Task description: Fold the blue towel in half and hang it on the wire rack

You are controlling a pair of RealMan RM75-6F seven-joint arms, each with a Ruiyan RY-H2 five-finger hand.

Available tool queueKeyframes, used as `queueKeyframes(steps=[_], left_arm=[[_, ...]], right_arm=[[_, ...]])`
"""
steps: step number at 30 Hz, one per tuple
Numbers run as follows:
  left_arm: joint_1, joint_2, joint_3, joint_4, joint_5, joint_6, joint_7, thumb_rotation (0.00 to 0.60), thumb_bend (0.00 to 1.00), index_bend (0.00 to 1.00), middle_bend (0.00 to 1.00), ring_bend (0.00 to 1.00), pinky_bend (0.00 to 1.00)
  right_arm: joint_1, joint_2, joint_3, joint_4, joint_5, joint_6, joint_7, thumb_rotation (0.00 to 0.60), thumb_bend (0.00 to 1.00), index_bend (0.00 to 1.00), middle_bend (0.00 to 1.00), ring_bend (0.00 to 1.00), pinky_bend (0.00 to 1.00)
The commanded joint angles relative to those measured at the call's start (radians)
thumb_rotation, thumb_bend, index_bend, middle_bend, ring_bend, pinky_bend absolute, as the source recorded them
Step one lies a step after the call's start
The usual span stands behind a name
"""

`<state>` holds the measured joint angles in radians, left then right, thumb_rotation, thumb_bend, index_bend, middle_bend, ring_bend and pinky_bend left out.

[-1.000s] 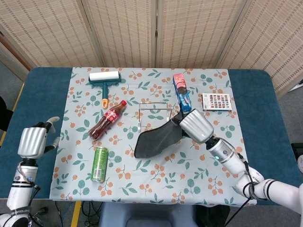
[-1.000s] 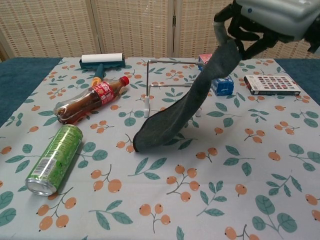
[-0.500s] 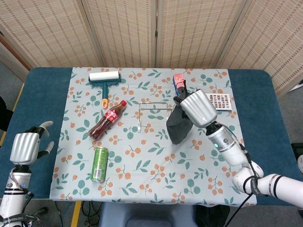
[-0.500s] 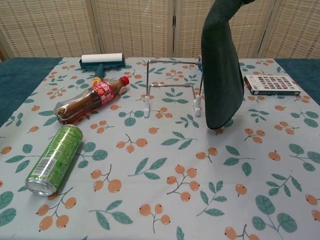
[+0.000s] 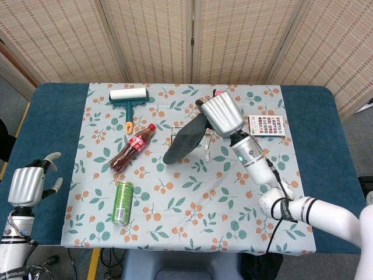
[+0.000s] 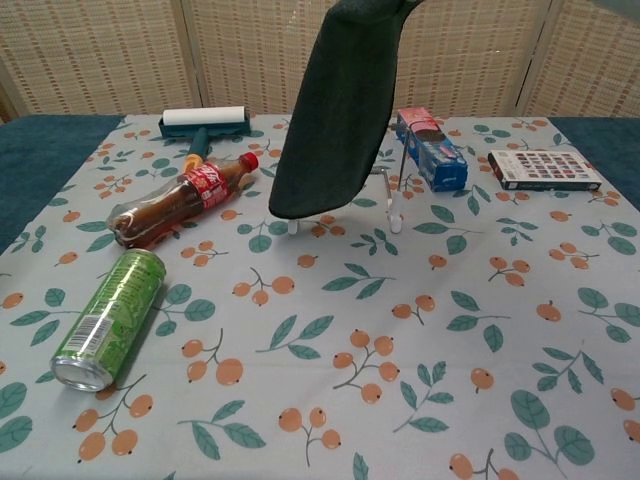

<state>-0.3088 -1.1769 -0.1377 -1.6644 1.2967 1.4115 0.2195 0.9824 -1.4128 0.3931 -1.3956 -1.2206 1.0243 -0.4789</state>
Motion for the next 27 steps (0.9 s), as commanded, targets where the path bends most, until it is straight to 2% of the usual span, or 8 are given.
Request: queueKeyframes(steps=[1,10,27], left_arm=[[0.002,0.006,0.001,-0.002,-0.001,-0.005,0.000,0.600,0.29,0.23,0.49,0.41,0.57],[0.013,0.008,0.002,-0.002,-0.004,-0.013,-0.004,0.600,0.29,0.22,0.48,0.40,0.57],[0.025,0.024,-0.008,-0.020,-0.008,-0.013,0.003,0.600,0.29,0.22,0.47,0.39,0.57]], right_arm=[[0.052,-0.045,0.020,0.068,0.049,-0.043,-0.036,0.600,0.43,0.81,0.92,0.88,1.00],[0.151,-0.136,0.020,0.259,0.124,-0.136,-0.050,0.600,0.43,0.81,0.92,0.88,1.00],[0.279,-0.303,-0.002,0.608,0.149,-0.271,0.037,0.600,0.43,0.80,0.91,0.88,1.00]])
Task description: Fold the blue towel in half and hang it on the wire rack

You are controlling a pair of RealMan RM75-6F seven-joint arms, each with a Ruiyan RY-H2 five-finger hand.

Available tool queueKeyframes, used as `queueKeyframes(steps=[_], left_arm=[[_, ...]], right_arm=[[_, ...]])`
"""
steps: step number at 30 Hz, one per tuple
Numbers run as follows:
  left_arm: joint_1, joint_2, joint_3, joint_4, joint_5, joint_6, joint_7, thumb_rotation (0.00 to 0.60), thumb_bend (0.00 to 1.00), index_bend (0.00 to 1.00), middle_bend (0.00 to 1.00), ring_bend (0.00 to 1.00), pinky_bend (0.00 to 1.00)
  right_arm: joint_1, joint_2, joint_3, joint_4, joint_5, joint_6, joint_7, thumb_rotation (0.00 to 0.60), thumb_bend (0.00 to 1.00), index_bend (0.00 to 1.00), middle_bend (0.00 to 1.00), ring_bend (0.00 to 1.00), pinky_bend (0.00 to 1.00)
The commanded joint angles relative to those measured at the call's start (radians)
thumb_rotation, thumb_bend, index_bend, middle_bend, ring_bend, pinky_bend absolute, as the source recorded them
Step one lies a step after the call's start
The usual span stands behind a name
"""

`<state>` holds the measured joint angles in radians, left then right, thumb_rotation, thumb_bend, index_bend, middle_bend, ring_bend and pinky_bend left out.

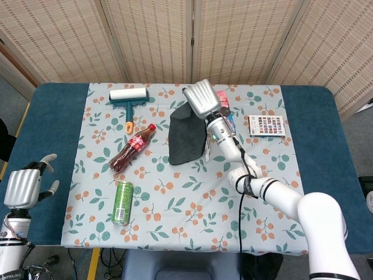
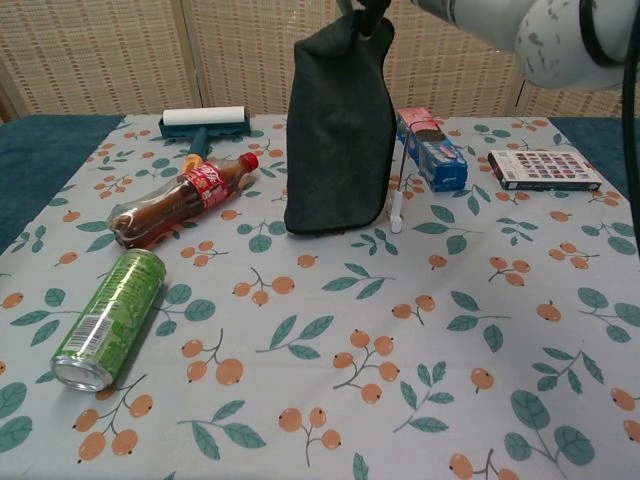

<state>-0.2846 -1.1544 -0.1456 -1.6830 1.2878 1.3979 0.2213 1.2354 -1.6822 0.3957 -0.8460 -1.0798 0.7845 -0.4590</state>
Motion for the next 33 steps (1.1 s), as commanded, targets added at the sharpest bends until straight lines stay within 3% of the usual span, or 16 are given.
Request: queueKeyframes(steps=[1,3,5,9,15,21,26,29,33], left_arm=[[0.002,0.002,-0.001,-0.003,0.001,0.002,0.002,0.600,0.29,0.22,0.47,0.39,0.57],[0.004,0.004,-0.001,-0.006,0.001,0.003,0.004,0.600,0.29,0.22,0.47,0.39,0.57],[0.005,0.005,-0.002,-0.007,0.000,0.003,0.005,0.600,0.29,0.22,0.47,0.39,0.57],[0.005,0.006,-0.003,-0.009,0.000,0.000,0.008,0.600,0.29,0.22,0.47,0.39,0.57],[0.002,0.003,-0.006,-0.009,-0.003,-0.007,0.012,0.600,0.29,0.21,0.47,0.39,0.57],[-0.001,0.003,-0.010,-0.009,-0.004,-0.011,0.018,0.600,0.29,0.21,0.47,0.39,0.57],[-0.003,0.005,-0.019,-0.001,-0.012,-0.012,0.016,0.600,0.29,0.21,0.47,0.39,0.57],[-0.004,0.006,-0.025,0.005,-0.022,-0.015,0.013,0.600,0.29,0.22,0.47,0.39,0.57],[-0.005,0.008,-0.030,0.013,-0.030,-0.018,0.011,0.600,0.29,0.22,0.47,0.39,0.56]], right_arm=[[0.032,-0.043,-0.006,0.078,0.011,-0.039,0.019,0.600,0.43,0.78,0.91,0.88,1.00],[0.045,-0.064,-0.002,0.120,0.025,-0.056,0.020,0.600,0.41,0.70,0.91,0.88,1.00],[0.056,-0.081,0.004,0.154,0.043,-0.073,0.016,0.600,0.37,0.55,0.91,0.88,1.00],[0.070,-0.100,0.014,0.199,0.072,-0.093,0.006,0.600,0.22,0.27,0.91,0.88,1.00],[0.080,-0.106,0.029,0.236,0.113,-0.120,-0.002,0.600,0.02,0.10,0.91,0.88,1.00],[0.059,-0.070,0.021,0.197,0.093,-0.090,0.030,0.600,0.00,0.08,0.90,0.88,1.00],[-0.032,0.033,-0.013,0.039,0.037,0.002,0.070,0.600,0.00,0.11,0.87,0.87,1.00],[-0.112,0.124,-0.039,-0.108,0.005,0.073,0.088,0.600,0.02,0.23,0.84,0.85,1.00],[-0.226,0.251,-0.078,-0.316,-0.025,0.177,0.078,0.600,0.19,0.42,0.80,0.81,1.00]])
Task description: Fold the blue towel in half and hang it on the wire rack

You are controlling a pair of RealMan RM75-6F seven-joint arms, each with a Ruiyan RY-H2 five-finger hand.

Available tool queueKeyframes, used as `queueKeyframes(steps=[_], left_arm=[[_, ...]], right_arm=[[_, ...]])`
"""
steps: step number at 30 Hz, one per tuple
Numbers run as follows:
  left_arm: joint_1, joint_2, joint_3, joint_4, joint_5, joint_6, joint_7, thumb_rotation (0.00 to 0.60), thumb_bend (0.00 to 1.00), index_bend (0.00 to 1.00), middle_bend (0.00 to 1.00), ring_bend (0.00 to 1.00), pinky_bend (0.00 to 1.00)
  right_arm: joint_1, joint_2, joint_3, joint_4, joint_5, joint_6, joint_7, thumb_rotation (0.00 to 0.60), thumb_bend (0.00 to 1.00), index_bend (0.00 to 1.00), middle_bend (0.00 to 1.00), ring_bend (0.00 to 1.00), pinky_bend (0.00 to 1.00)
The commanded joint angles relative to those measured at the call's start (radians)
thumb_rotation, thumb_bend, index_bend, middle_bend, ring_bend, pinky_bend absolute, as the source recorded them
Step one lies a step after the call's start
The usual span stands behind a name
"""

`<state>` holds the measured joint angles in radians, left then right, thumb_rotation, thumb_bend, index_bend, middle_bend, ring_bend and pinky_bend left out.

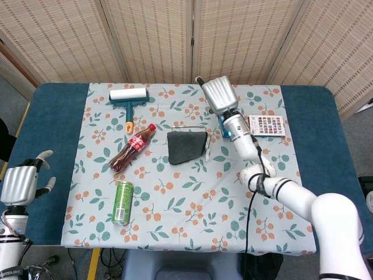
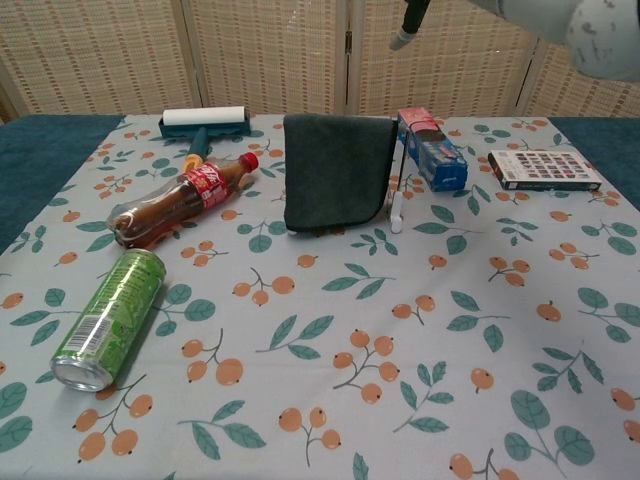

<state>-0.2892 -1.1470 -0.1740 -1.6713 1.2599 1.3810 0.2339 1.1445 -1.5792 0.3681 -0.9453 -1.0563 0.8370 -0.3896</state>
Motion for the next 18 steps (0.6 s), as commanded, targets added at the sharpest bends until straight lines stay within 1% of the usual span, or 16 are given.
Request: queueKeyframes(steps=[1,4,5,10,13,18], left_arm=[[0.001,0.001,-0.002,0.004,-0.004,-0.001,-0.003,0.600,0.29,0.22,0.47,0.39,0.55],[0.002,0.003,-0.002,0.010,-0.009,-0.001,0.001,0.600,0.29,0.22,0.47,0.39,0.54],[0.002,0.005,-0.002,0.012,-0.010,-0.002,0.004,0.600,0.29,0.22,0.47,0.39,0.53],[0.008,0.017,0.003,0.002,-0.021,-0.004,0.028,0.600,0.29,0.22,0.45,0.37,0.50],[0.012,0.025,0.011,-0.011,-0.018,-0.005,0.040,0.600,0.29,0.22,0.44,0.35,0.48],[0.028,0.037,0.026,-0.033,0.004,0.017,0.050,0.600,0.29,0.22,0.42,0.33,0.44]], right_arm=[[-0.174,0.185,-0.062,-0.280,-0.055,0.160,0.008,0.600,0.23,0.48,0.78,0.79,1.00],[-0.261,0.257,-0.091,-0.402,-0.064,0.233,0.013,0.600,0.26,0.54,0.75,0.75,1.00],[-0.296,0.288,-0.103,-0.448,-0.069,0.263,0.015,0.600,0.26,0.54,0.74,0.73,1.00],[-0.447,0.386,-0.162,-0.595,-0.117,0.411,0.037,0.600,0.27,0.54,0.70,0.69,0.99],[-0.533,0.428,-0.201,-0.652,-0.160,0.494,0.063,0.600,0.27,0.54,0.69,0.67,0.97],[-0.671,0.476,-0.272,-0.705,-0.234,0.622,0.106,0.600,0.27,0.54,0.65,0.62,0.87]])
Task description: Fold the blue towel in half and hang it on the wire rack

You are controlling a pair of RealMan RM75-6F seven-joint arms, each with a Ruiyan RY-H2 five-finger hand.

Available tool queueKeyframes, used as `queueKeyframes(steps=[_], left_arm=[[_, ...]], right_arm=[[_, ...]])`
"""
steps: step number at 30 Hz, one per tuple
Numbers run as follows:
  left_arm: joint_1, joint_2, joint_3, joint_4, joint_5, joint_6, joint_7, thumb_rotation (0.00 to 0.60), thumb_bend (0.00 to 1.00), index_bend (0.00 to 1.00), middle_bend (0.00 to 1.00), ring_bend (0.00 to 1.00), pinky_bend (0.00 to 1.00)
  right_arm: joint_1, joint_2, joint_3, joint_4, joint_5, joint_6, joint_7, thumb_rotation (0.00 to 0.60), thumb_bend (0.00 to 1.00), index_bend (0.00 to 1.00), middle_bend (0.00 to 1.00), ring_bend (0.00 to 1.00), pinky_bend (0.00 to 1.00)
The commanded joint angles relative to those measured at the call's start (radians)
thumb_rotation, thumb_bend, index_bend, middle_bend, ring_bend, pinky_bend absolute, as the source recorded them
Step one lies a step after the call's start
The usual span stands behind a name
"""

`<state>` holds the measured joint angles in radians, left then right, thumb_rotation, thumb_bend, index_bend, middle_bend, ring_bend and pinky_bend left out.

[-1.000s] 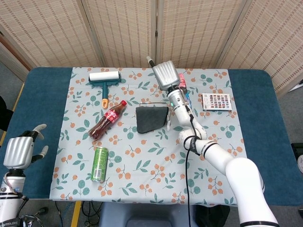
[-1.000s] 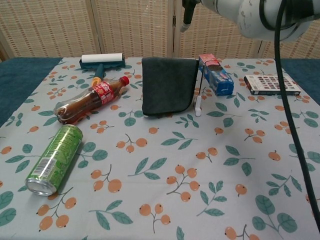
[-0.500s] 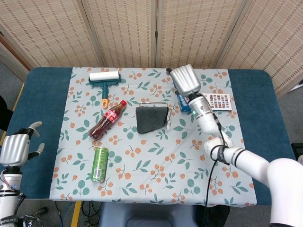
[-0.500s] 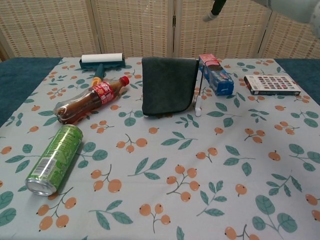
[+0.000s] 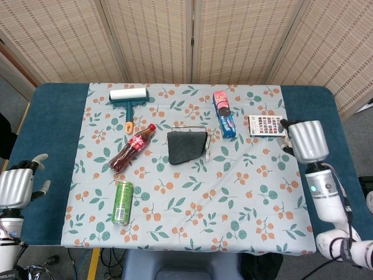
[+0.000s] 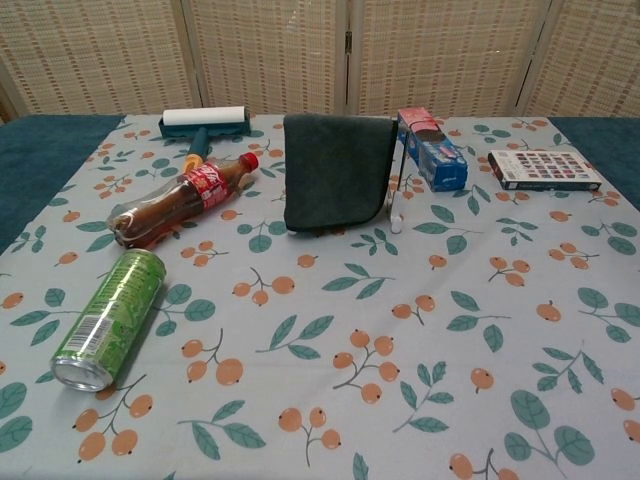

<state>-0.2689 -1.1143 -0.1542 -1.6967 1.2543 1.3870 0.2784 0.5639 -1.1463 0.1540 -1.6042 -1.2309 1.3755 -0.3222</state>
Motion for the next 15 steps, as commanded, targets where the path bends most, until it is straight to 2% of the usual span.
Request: queueKeyframes(steps=[1,7,15], left_arm=[[0.012,0.004,0.009,-0.011,0.015,0.021,0.010,0.600,0.29,0.22,0.41,0.33,0.44],[0.052,0.007,0.033,-0.053,0.051,0.082,0.032,0.600,0.29,0.22,0.41,0.33,0.43],[0.097,-0.006,0.076,-0.076,0.107,0.134,0.053,0.600,0.29,0.22,0.41,0.33,0.38]], right_arm=[[-0.115,0.048,-0.071,-0.051,-0.072,0.106,0.049,0.600,0.27,0.54,0.65,0.61,0.85],[-0.281,0.045,-0.145,-0.055,-0.123,0.245,0.104,0.600,0.27,0.54,0.64,0.60,0.83],[-0.410,0.035,-0.195,-0.051,-0.143,0.294,0.159,0.600,0.27,0.54,0.63,0.60,0.80]])
